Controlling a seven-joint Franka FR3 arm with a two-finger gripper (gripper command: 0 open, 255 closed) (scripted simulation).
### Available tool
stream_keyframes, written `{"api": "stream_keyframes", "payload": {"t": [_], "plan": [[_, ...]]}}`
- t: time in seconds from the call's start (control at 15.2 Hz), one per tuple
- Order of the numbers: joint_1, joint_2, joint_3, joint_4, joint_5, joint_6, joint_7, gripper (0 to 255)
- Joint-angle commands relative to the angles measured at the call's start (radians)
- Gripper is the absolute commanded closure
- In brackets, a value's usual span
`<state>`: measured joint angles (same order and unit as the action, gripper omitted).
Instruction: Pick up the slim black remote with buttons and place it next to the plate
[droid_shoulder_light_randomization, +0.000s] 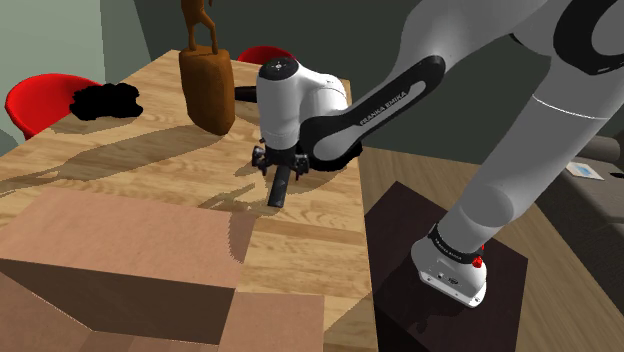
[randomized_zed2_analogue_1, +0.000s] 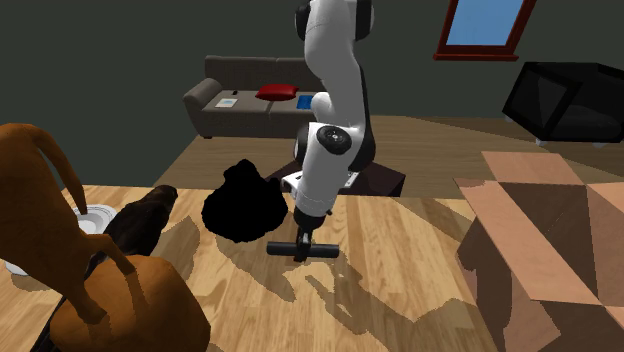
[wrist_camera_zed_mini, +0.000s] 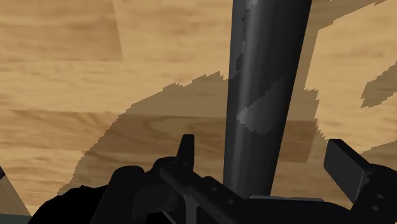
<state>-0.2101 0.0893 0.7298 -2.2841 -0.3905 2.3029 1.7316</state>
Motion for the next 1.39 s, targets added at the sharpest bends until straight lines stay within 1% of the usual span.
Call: {"api": "stream_keyframes", "payload": {"t": [0.0,0.53,0.59,1.19,1.32], "plan": [[0.000,0.029,-0.009,-0.008,-0.037,0.025,0.024,0],[0.001,0.029,-0.010,-0.008,-0.037,0.025,0.024,0],[0.001,0.029,-0.010,-0.008,-0.037,0.025,0.024,255],[0.000,0.029,-0.009,-0.008,-0.037,0.025,0.024,255],[-0.004,0.004,-0.003,-0.003,-0.007,0.007,-0.001,255]]}}
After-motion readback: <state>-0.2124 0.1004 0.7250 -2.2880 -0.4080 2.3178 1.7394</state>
